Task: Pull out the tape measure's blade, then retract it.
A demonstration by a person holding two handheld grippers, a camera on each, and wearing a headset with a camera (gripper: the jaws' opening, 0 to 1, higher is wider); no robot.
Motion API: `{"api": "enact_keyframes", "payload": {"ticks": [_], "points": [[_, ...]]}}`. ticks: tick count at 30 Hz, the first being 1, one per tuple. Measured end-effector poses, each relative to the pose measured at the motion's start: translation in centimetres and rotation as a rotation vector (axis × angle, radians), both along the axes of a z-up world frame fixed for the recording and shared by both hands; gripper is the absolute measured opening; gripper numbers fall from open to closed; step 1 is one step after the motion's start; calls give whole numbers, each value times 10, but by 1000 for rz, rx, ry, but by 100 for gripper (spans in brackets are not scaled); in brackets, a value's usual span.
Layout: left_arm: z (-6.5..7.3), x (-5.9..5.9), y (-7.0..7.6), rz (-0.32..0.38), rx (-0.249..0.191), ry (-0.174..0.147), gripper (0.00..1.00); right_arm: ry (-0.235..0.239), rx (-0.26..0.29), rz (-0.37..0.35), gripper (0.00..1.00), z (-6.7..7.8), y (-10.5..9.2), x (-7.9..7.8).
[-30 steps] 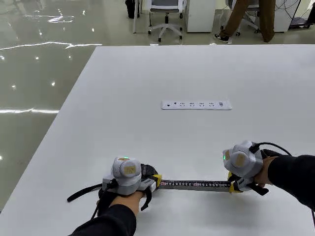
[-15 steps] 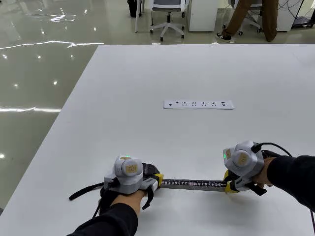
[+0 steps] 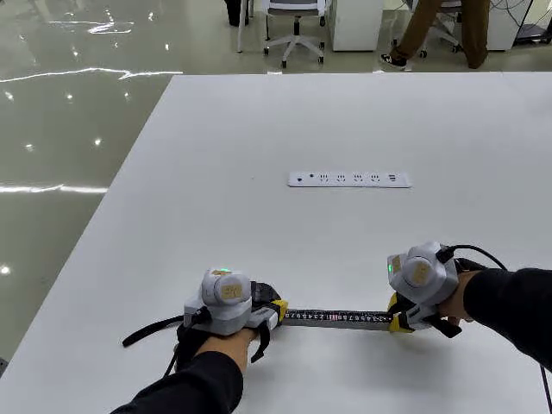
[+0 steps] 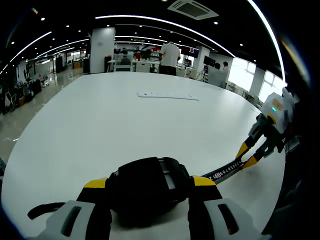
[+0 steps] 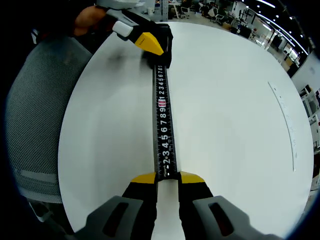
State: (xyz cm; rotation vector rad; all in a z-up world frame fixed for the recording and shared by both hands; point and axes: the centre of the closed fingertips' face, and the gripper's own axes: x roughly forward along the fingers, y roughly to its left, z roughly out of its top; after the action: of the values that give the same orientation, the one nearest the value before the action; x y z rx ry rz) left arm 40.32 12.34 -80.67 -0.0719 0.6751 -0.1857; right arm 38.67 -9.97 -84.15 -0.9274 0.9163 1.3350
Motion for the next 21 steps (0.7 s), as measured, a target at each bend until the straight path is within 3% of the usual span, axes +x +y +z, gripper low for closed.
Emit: {"api": "enact_keyframes", "payload": {"ticks": [21], "points": [[1, 0, 1, 16, -50, 8, 58, -11, 27, -5, 11, 1, 14, 0]]}}
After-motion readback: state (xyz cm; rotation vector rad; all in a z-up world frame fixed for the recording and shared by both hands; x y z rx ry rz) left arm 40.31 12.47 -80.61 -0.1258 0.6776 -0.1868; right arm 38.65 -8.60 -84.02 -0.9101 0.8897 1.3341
